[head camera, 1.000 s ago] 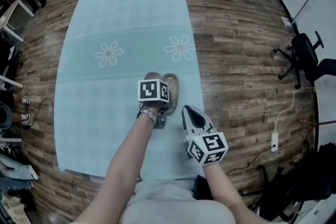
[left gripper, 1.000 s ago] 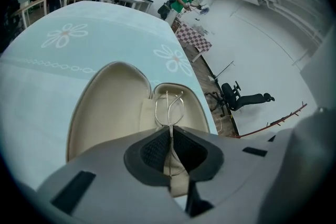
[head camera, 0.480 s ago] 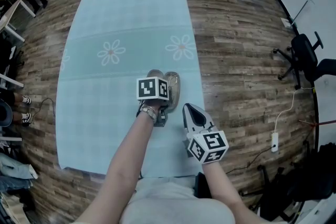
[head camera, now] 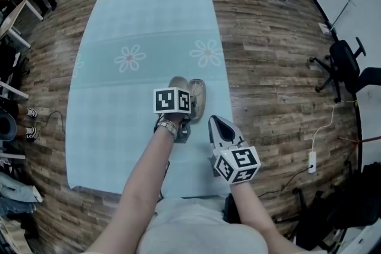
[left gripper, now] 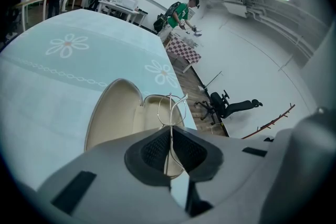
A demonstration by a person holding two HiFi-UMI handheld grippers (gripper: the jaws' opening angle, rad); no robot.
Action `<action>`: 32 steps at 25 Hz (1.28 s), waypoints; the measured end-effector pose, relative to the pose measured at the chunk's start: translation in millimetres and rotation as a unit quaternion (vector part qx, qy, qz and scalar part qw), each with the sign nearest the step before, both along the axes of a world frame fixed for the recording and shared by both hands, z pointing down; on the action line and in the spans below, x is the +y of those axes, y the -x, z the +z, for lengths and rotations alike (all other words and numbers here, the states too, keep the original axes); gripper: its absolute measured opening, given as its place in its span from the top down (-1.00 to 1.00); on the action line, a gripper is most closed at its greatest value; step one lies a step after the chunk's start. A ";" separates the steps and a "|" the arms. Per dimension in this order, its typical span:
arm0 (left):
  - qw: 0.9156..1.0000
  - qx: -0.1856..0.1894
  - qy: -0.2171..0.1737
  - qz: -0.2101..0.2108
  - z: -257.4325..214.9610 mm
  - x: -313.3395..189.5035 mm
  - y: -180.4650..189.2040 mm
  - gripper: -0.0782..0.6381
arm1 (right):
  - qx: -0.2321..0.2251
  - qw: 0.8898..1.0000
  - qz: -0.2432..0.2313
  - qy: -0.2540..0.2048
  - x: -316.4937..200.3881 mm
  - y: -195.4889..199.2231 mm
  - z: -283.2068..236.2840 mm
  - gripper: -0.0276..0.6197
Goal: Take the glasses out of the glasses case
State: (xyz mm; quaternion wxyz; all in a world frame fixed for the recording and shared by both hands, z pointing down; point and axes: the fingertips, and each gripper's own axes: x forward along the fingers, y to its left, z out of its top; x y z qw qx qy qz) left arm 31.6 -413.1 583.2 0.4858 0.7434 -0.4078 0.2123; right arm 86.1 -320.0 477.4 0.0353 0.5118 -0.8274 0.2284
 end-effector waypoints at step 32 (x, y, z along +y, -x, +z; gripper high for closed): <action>0.981 0.043 -0.177 -0.065 -73.0 54.3 23.3 0.71 | 0.014 0.997 -0.050 -0.051 55.9 12.1 -34.0 0.89</action>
